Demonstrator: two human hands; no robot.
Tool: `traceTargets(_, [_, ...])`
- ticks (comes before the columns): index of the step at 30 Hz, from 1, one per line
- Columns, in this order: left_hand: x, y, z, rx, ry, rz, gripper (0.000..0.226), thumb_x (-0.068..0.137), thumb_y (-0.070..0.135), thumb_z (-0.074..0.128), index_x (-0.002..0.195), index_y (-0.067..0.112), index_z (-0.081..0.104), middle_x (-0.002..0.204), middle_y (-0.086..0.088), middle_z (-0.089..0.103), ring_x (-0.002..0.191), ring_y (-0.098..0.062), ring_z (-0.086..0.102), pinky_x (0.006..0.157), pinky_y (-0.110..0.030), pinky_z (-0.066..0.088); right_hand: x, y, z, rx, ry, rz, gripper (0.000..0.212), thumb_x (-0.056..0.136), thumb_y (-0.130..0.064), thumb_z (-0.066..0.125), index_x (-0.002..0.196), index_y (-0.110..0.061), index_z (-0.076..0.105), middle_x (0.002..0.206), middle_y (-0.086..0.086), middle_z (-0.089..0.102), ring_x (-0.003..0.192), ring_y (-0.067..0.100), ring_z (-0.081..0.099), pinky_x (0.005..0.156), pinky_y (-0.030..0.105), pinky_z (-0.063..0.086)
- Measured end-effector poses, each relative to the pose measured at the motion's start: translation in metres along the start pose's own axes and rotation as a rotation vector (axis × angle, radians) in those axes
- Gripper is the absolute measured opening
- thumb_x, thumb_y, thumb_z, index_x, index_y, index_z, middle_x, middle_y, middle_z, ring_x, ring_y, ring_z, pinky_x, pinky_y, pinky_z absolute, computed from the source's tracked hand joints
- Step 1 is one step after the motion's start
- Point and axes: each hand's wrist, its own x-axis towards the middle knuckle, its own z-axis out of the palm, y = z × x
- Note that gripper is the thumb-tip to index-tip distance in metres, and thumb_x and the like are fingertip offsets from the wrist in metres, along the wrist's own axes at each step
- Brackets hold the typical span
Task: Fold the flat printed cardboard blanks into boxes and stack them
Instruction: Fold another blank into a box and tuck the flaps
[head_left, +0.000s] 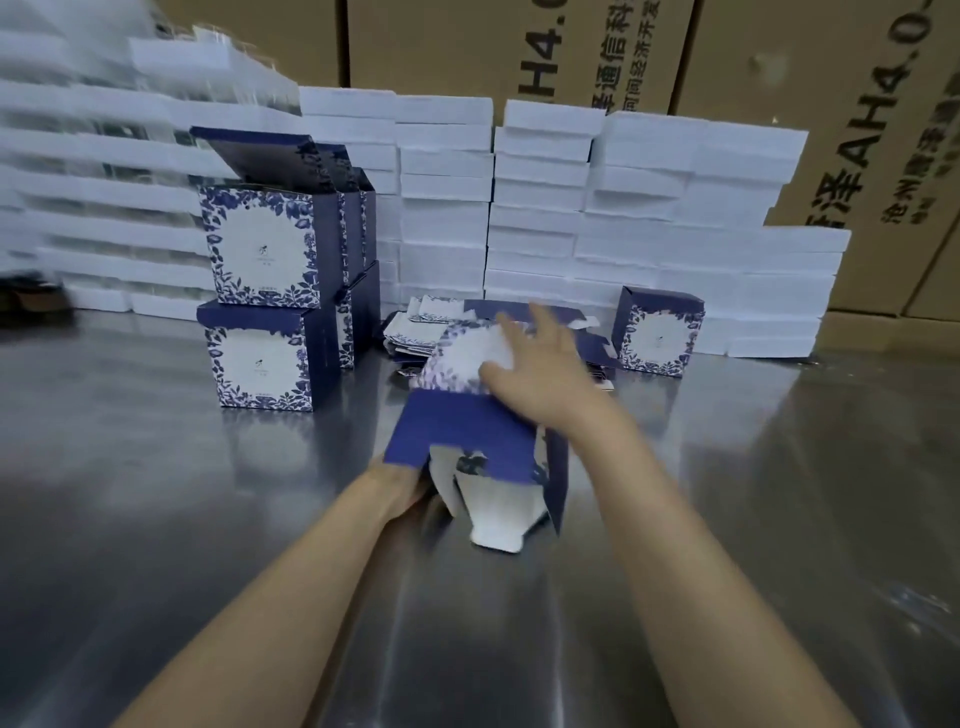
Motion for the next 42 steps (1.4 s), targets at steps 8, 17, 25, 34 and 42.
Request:
traceTargets(8, [0.022,0.014,-0.025,0.266,0.422,0.438,0.019,0.1,0.017,0.05,0.105,0.012,0.067,0.102,-0.007,0.069,0.083,-0.014,0.063,0.073,-0.024,0.047,0.004,0.042,0.104,-0.091,-0.276,0.027,0.059,0.101,-0.053,0.006,0.155,-0.029,0.001,0.163,-0.003,-0.002,0.15,0.015,-0.004,0.118,0.046,-0.007])
traceTargets(17, [0.033,-0.013,-0.016,1.46,-0.015,0.436,0.05,0.106,0.033,0.022,0.154,0.016,0.023,0.161,0.002,0.022,0.148,-0.011,0.016,0.122,-0.033,0.009,0.0,0.035,0.106,-0.145,-0.303,-0.076,0.055,0.103,-0.034,0.012,0.156,-0.024,0.002,0.163,-0.004,0.001,0.15,0.014,-0.004,0.121,0.042,-0.007])
traceTargets(25, [0.043,-0.016,-0.004,1.642,0.169,0.186,0.065,0.103,0.046,0.008,0.155,0.007,0.01,0.163,-0.008,0.003,0.15,-0.018,-0.001,0.122,-0.036,0.003,0.001,0.034,0.104,-0.176,-0.281,0.096,0.059,0.104,-0.034,0.014,0.154,-0.004,0.0,0.163,0.01,-0.006,0.15,0.02,-0.007,0.121,0.037,-0.006])
traceTargets(34, [0.034,-0.01,-0.014,1.745,0.337,-0.014,0.086,0.094,0.067,0.005,0.154,0.006,-0.003,0.163,-0.008,-0.009,0.15,-0.02,-0.009,0.12,-0.045,-0.008,0.002,0.039,0.1,-0.15,-0.268,0.228,0.071,0.102,-0.051,0.009,0.153,-0.003,-0.001,0.162,0.011,-0.01,0.149,0.022,-0.01,0.119,0.039,-0.008])
traceTargets(42, [0.032,-0.006,-0.009,1.775,0.356,-0.103,0.088,0.094,0.069,0.01,0.154,0.007,-0.006,0.162,-0.009,-0.014,0.148,-0.032,-0.014,0.119,-0.052,-0.008,0.0,0.076,0.087,-0.231,-0.212,0.358,0.082,0.098,-0.062,0.009,0.152,-0.001,-0.004,0.161,0.014,-0.012,0.149,0.024,-0.012,0.118,0.043,-0.008])
